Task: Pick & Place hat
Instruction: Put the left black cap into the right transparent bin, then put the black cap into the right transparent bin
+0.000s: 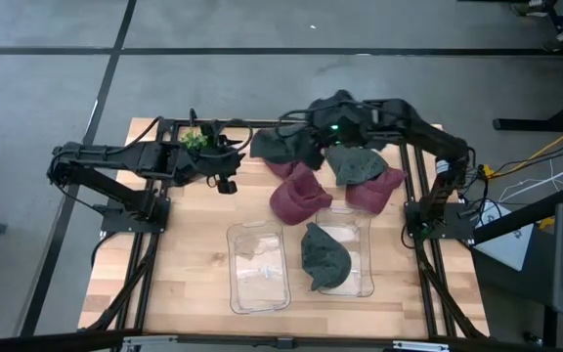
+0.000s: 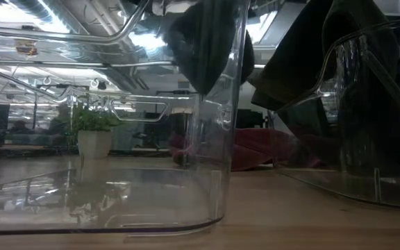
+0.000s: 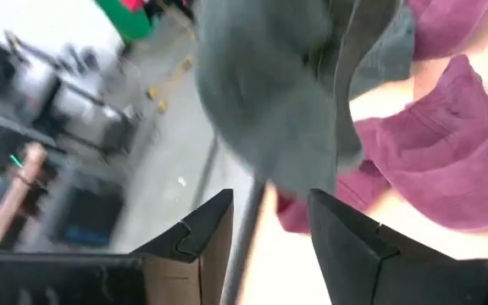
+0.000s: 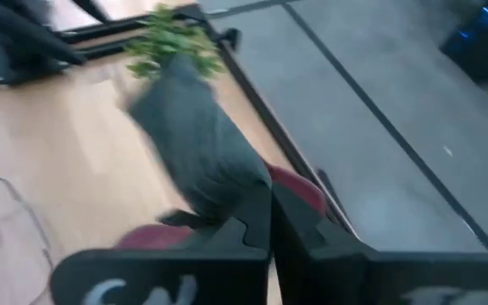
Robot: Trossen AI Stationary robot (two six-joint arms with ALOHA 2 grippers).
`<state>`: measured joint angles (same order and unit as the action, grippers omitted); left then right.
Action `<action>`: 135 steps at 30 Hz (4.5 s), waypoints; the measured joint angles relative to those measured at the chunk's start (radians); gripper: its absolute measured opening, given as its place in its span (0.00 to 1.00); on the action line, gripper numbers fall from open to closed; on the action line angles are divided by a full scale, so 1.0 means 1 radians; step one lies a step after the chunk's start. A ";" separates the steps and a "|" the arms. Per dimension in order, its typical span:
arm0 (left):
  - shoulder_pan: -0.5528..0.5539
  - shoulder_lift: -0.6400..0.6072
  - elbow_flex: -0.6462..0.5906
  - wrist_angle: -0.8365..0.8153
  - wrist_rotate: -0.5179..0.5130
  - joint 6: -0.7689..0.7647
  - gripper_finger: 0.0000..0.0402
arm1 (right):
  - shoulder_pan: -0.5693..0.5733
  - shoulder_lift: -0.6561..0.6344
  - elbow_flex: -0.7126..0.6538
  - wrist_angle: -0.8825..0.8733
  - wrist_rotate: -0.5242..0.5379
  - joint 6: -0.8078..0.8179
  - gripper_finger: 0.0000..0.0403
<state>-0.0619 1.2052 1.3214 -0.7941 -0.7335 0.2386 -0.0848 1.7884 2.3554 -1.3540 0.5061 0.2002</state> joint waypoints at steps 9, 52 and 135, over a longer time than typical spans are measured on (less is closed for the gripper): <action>0.106 -0.097 -0.133 0.049 0.008 -0.237 0.37 | 0.081 -0.145 0.000 -0.215 0.077 0.292 0.00; 0.314 -0.461 -0.290 0.155 0.231 -0.225 0.37 | 0.520 -0.277 -0.624 -0.211 -0.117 1.071 0.00; 0.313 -0.464 -0.290 0.121 0.317 -0.278 0.37 | -0.121 -0.093 -0.234 -0.217 -0.146 0.326 0.22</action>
<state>0.2506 0.7410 1.0313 -0.6731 -0.4164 -0.0396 -0.2057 1.6952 2.1212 -1.5707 0.3597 0.5265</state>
